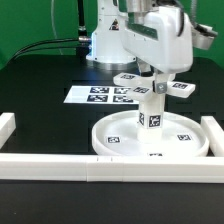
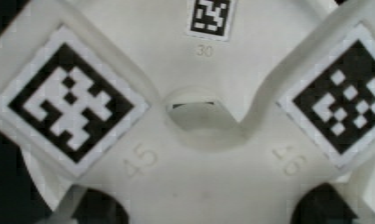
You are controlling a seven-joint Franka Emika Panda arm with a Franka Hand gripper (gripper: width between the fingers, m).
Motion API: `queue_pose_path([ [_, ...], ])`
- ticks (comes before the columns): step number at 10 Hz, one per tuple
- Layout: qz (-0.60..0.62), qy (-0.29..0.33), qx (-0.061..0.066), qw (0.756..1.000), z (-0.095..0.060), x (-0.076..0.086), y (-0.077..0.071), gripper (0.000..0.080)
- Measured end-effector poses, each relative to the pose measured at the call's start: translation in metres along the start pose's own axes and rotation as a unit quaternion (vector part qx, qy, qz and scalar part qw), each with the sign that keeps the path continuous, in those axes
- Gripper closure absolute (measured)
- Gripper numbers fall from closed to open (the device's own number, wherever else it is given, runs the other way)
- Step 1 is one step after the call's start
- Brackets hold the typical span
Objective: Assemble round table
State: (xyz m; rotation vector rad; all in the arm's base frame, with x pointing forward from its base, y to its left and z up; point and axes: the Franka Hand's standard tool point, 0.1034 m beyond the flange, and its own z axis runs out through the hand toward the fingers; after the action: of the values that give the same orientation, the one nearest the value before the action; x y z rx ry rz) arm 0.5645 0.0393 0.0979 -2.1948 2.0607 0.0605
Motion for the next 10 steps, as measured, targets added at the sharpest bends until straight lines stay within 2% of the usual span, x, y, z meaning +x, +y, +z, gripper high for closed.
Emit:
queue_pose_path([
  [3,0.065,0.001,0.003,0.998,0.000,0.001,0.000,0.0354],
  [4,0.065,0.000,0.002,0.998,0.001,0.000,0.000,0.0274],
  [5,0.058,-0.001,-0.001,0.998,0.000,-0.001,0.000,0.0274],
  [6,0.050,-0.005,-0.003,0.999,-0.006,-0.003,-0.001,0.0169],
  [8,0.034,-0.014,0.005,0.999,-0.023,-0.005,-0.006,0.0155],
  [10,0.005,-0.013,0.003,1.000,-0.019,-0.006,-0.004,0.0150],
])
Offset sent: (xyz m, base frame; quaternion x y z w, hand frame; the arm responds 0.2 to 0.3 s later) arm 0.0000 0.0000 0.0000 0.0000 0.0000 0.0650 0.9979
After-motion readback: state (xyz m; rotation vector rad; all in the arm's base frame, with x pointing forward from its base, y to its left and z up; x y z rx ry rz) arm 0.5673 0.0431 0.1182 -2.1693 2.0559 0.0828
